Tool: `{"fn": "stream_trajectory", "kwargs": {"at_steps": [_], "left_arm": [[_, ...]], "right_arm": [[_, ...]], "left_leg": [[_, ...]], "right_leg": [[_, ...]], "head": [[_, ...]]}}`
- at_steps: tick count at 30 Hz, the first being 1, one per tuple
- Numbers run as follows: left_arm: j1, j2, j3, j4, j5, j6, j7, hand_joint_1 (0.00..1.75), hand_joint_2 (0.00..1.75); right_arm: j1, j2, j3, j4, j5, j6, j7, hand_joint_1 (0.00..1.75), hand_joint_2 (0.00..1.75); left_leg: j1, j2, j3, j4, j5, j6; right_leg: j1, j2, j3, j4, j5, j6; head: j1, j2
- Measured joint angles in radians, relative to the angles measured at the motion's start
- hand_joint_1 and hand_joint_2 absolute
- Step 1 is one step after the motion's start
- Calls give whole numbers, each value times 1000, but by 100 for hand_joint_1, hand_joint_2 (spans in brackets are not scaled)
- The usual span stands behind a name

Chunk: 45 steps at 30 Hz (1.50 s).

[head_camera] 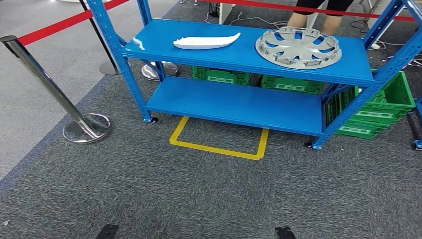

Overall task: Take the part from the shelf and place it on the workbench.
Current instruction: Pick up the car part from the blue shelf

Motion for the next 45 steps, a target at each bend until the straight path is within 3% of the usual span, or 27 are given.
{"fn": "stream_trajectory", "kwargs": {"at_steps": [4, 8, 9, 12, 13, 14, 15, 17, 19, 22, 24, 27, 28, 29, 30, 32, 33, 35, 36, 39, 40, 42, 45], "left_arm": [[0, 1, 0, 0, 0, 0, 0, 0, 0], [-1, 1, 0, 0, -3, 0, 0, 0, 0], [-1, 0, 0, 0, -3, 0, 0, 0, 0], [0, -1, 0, 0, -4, 0, 0, 0, 0], [0, -2, 0, 0, -5, 0, 0, 0, 0], [0, -2, 0, 0, -6, 0, 0, 0, 0], [0, -2, 0, 0, -7, 0, 0, 0, 0], [0, -3, 1, 0, -9, -1, 0, 0, 0], [0, -3, 1, 0, -10, -1, 0, 0, 0], [0, -3, 1, 0, -10, -1, 0, 0, 0], [0, -3, 2, 0, -10, -1, 0, 0, 0], [1, -4, 5, 0, -11, -2, 0, 0, 0], [2, -5, 5, 0, -12, -2, 0, 0, 0], [2, -6, 6, 0, -12, -3, 0, 0, 0], [2, -6, 6, 0, -12, -3, 0, 0, 0], [0, -6, 7, 0, -13, -2, 0, 0, 0], [-2, -6, 7, 0, -14, -2, 0, 0, 0], [-6, -7, 8, 0, -17, -3, 0, 0, 0], [-7, -8, 8, 0, -18, -3, 0, 0, 0], [-6, -8, 15, 0, -20, -3, 0, 0, 0], [-6, -8, 17, 0, -20, -4, 0, 0, 0], [-6, -8, 20, 0, -21, -7, 0, 0, 0], [-6, -7, 22, 0, -21, -12, 0, 0, 0]], "right_arm": [[0, 0, -1, 0, -2, 0, 0, 0, 0], [0, 0, -2, 0, -3, 0, 0, 0, 0], [0, 0, -2, 0, -4, 0, 0, 0, 0], [0, 0, -2, 0, -7, 0, 0, 0, 0], [1, 0, -2, 0, -8, 0, 0, 0, 0], [2, 0, -2, 0, -9, 0, -1, 0, 0], [3, 0, -2, 0, -10, 0, -1, 0, 0], [0, -1, -2, 0, -10, 0, -1, 0, 0], [-3, -1, -2, 0, -11, -1, -1, 0, 0], [-3, -1, -3, 0, -9, -2, -1, 0, 0], [-4, -1, -3, 0, -8, -4, -1, 0, 0], [-4, -1, -3, 0, -5, -4, -1, 0, 0], [-3, -1, -3, 0, -4, -4, -1, 0, 0], [-3, -1, -3, 0, -3, -4, -1, 0, 0], [-2, -1, -3, 0, -2, -4, -2, 0, 0], [-3, -1, -3, 0, 3, -4, -4, 0, 0], [-3, -1, -3, 0, 5, -4, -5, 0, 0], [-4, -2, -3, 0, 10, -6, -7, 0, 0], [-4, -2, -3, 0, 11, -6, -7, 0, 0], [-3, -3, -3, 0, 15, -7, -6, 0, 0], [-3, -3, -3, 0, 16, -7, -5, 0, 0], [-5, -3, -3, 0, 21, -7, -2, 0, 0], [-5, -3, -3, 0, 28, -8, 6, 0, 0]], "left_leg": [[-7, 0, 0, 1, -1, 7], [-6, 6, 7, -15, 8, 24], [-3, 10, 9, -21, 11, 28], [-4, 22, 11, -24, 11, 32], [-4, 25, 11, -24, 10, 32], [-4, 29, 12, -23, 9, 30], [-3, 31, 13, -22, 8, 27], [-3, 36, 15, -15, 2, 16], [-6, 40, 17, -9, -3, 2], [-4, 48, 18, -10, -3, -17], [0, 40, 4, 23, -31, -28], [1, 25, -81, 204, -124, -38], [1, 23, -106, 253, -138, -38], [2, 22, -115, 268, -133, -38], [3, 22, -105, 246, -109, -37], [5, 18, -47, 131, -42, -35], [6, 13, -17, 69, -22, -33], [9, 2, 11, 5, -9, -26], [9, 0, 12, -4, -11, -23], [7, -1, 11, -5, -8, -15], [5, -1, 11, -5, -7, -11], [3, -1, 11, -4, -7, -5], [2, -1, 11, -4, -7, 0]], "right_leg": [[-7, 0, 0, -1, 1, 6], [-10, -6, -8, 9, -10, 18], [-8, -14, -24, 43, -31, 18], [-7, -30, -113, 231, -120, 17], [-7, -32, -132, 270, -129, 18], [-7, -35, -132, 270, -118, 19], [-8, -39, -112, 230, -90, 19], [-7, -60, -44, 98, -31, 18], [-5, -71, -6, 25, -12, 7], [-1, -54, -9, 21, -10, -17], [-3, -44, -11, 19, -4, -29], [-4, -28, -14, 18, -1, -37], [-4, -22, -16, 18, 0, -37], [-5, -16, -16, 18, 0, -37], [-5, -10, -16, 18, 0, -37], [-7, 0, -15, 18, 2, -32], [-6, 4, -17, 20, 1, -26], [-1, 9, -21, 20, 2, -15], [1, 10, -24, 19, 2, -18], [2, 8, -24, 10, 3, -45], [1, 7, -22, 8, 4, -48], [0, 6, -19, 1, 9, -38], [-4, 6, -12, -9, 17, -5]], "head": [[0, 0], [1, 0], [3, 0], [6, 0], [6, 0], [7, 0], [7, 0], [7, 0], [5, 0], [3, 0], [2, 0], [1, 0], [1, 0], [1, 0], [1, 0], [1, 0], [-1, 0], [-2, 0], [-1, 0], [3, 0], [4, 0], [3, 0], [3, 0]]}}
